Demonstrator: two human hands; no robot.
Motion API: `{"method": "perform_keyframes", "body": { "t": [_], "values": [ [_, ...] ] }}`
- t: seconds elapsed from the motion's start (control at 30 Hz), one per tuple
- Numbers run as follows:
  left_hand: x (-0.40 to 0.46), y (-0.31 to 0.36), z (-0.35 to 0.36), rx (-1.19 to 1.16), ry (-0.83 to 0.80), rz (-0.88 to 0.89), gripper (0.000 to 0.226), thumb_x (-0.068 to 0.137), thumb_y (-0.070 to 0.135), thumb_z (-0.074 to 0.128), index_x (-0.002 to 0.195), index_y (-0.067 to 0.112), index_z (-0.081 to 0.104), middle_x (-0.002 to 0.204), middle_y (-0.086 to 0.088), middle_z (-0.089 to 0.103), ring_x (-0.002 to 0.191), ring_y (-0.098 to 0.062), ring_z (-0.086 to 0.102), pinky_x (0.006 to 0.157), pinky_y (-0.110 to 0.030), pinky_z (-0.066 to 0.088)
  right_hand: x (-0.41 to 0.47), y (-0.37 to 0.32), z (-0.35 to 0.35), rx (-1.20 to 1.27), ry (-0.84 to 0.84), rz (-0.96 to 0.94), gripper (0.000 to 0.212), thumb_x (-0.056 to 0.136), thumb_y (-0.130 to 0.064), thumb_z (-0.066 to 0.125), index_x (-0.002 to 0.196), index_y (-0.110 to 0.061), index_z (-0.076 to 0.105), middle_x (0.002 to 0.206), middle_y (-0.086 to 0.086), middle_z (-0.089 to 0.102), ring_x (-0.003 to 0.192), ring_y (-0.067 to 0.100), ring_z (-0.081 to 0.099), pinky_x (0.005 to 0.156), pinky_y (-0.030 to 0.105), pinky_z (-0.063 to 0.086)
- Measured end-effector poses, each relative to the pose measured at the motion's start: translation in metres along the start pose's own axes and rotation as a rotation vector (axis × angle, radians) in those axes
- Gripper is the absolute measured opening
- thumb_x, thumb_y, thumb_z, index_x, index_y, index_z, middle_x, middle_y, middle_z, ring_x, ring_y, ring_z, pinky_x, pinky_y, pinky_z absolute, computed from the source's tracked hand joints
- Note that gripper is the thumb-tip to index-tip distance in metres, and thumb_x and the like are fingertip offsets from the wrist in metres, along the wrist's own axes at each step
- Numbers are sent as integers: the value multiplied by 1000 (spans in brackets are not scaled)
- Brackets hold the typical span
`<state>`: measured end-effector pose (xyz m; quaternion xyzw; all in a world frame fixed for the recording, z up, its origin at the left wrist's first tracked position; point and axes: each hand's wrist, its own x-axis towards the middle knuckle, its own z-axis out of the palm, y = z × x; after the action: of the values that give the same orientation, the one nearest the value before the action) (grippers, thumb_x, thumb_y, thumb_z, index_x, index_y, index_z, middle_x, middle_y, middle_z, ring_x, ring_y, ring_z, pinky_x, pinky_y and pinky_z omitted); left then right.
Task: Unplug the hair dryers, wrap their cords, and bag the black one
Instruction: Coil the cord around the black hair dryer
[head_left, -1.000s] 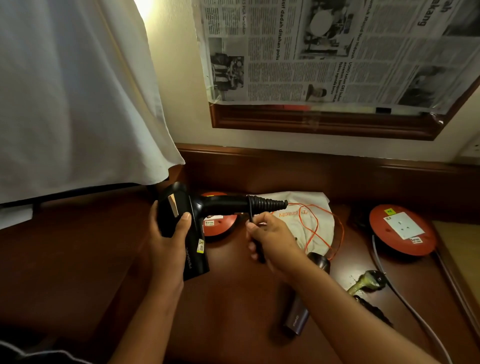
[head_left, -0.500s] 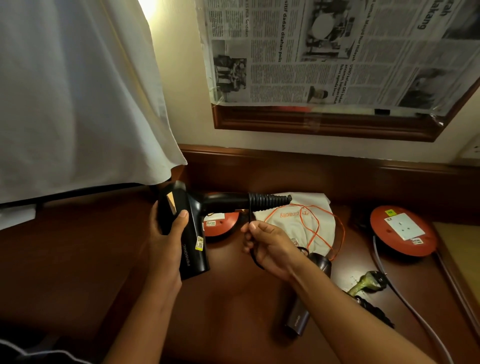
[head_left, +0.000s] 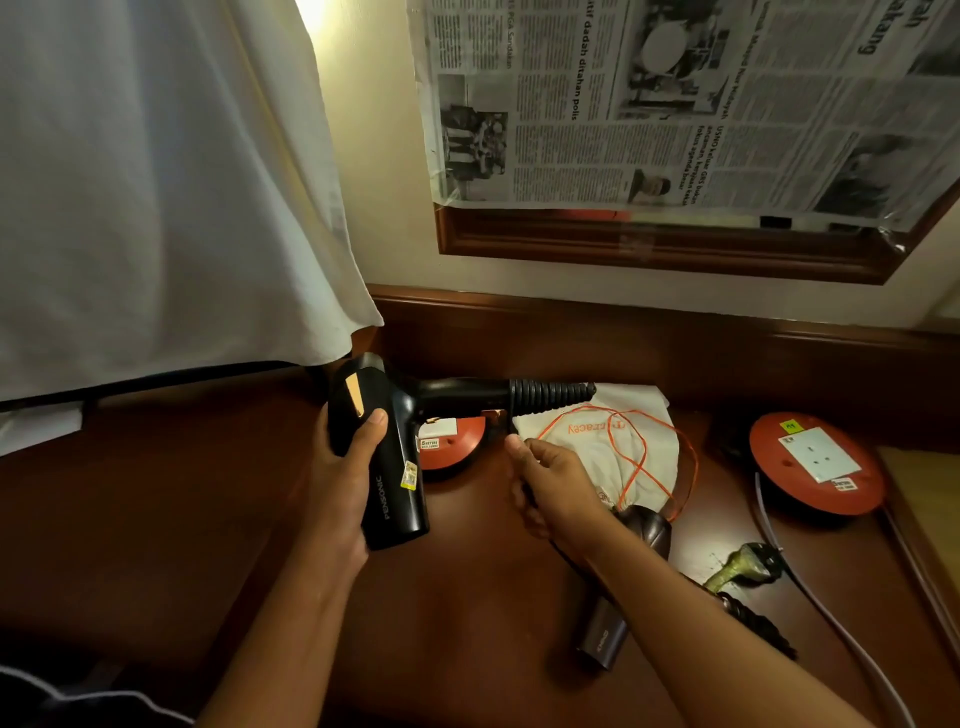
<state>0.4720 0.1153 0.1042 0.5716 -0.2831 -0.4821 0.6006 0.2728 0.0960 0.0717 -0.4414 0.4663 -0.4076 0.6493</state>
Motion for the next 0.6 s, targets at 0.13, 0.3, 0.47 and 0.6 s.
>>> {"method": "perform_keyframes", "body": {
  "t": [0.13, 0.3, 0.47, 0.6],
  "values": [
    [3, 2, 0, 4, 24, 32, 71, 62, 45, 79, 128, 39, 51, 122, -14, 63, 106, -43, 62, 88, -64, 50, 3, 8, 0, 119, -76, 66, 36, 95, -40, 47, 76, -11, 57, 49, -1, 32, 37, 9, 24, 38, 16, 20],
    [6, -1, -6, -17, 19, 17, 66, 65, 45, 79, 125, 40, 52, 120, -20, 63, 106, -49, 60, 88, -65, 49, 6, 14, -1, 325, -149, 82, 21, 98, -14, 42, 93, -5, 61, 61, 2, 36, 46, 9, 30, 42, 20, 26],
    [6, -3, -8, -32, 15, 5, 56, 72, 41, 75, 123, 39, 53, 118, -20, 64, 104, -47, 62, 87, -63, 50, 7, 20, -1, 308, -138, 90, 24, 95, -27, 48, 88, -9, 62, 56, 1, 33, 40, 9, 24, 37, 17, 21],
    [5, -2, -7, -43, -25, -22, 58, 68, 45, 77, 122, 39, 55, 119, -22, 63, 105, -48, 60, 88, -63, 49, 10, 23, -5, 348, -172, 135, 28, 95, -31, 48, 87, -9, 62, 58, -1, 33, 46, 9, 25, 40, 20, 24]
  ]
}}
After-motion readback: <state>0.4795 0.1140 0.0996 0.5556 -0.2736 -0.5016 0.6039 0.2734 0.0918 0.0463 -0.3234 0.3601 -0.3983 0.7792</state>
